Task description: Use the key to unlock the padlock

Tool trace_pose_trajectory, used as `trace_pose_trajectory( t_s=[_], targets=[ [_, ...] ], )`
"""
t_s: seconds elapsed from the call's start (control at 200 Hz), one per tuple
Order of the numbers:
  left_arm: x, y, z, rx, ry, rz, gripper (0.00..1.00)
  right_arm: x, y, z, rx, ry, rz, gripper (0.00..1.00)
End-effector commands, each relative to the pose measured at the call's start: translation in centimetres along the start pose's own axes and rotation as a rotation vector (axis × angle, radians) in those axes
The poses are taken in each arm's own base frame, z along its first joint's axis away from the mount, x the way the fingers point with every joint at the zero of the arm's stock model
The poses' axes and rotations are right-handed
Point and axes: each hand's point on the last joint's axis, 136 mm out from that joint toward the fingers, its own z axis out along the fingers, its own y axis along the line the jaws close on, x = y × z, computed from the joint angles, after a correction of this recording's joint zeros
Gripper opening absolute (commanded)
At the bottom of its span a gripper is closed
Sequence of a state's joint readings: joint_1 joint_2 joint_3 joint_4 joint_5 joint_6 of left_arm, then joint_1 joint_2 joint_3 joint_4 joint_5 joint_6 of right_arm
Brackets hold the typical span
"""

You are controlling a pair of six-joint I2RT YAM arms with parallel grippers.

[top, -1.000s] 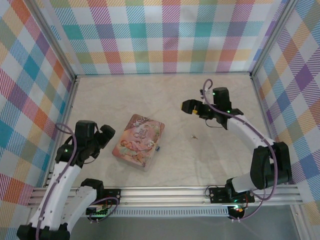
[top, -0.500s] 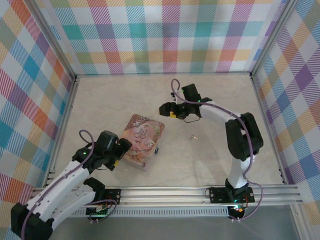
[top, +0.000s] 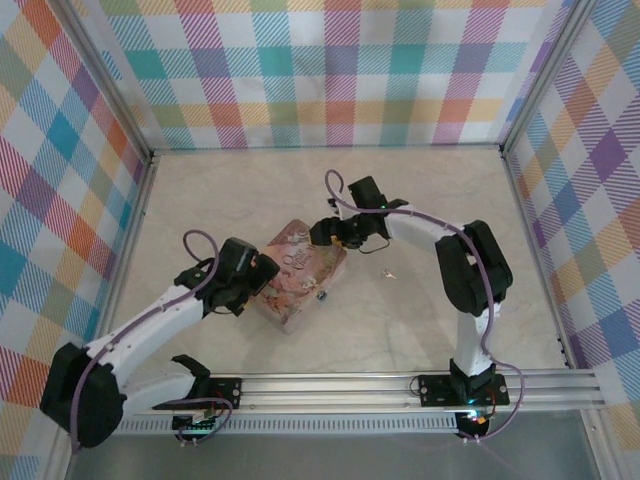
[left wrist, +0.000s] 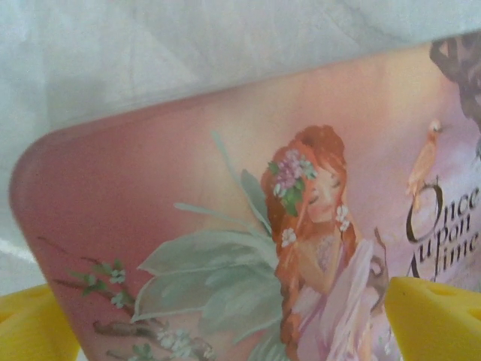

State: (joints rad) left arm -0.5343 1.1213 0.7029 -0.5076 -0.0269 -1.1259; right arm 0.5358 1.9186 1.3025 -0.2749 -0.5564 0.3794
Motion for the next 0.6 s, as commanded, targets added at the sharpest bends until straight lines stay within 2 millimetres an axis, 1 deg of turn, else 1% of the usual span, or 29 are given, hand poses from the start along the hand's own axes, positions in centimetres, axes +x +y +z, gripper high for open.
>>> trace_pose_trajectory(
  t_s=[0.0,0.135,0.175,0.27,0.39,0.455,0.595],
  targets=[
    [-1.6,-5.6,0.0,0.127,-0.027,0.077,0.99,2.1,0.4,-1.5,0.019,0.012,-0.02,0.79],
    [-2.2,-8.6,1.5,0.146,-0.002,0.118,0.98,3.7,-0.4,-2.6,0.065,-0.009,0.0,0.75],
    [-2.5,-9.2,2.0,0.14,-0.001,0.132,0.98,4.1,-0.6,-2.9,0.077,-0.016,0.013,0.74],
    [-3.0,-10.9,3.3,0.146,0.012,0.157,0.98,4.7,-1.2,-3.7,0.109,-0.05,0.038,0.72],
    [-3.2,-13.3,5.0,0.17,0.05,0.186,0.98,4.2,-1.7,-4.7,0.156,-0.1,0.05,0.71],
    [-3.3,-14.7,5.9,0.181,0.075,0.206,0.97,3.5,-2.1,-5.1,0.177,-0.126,0.056,0.71],
    [-3.6,-16.5,8.1,0.19,0.125,0.209,0.96,1.7,-3.3,-5.6,0.202,-0.169,0.087,0.71]
  ],
)
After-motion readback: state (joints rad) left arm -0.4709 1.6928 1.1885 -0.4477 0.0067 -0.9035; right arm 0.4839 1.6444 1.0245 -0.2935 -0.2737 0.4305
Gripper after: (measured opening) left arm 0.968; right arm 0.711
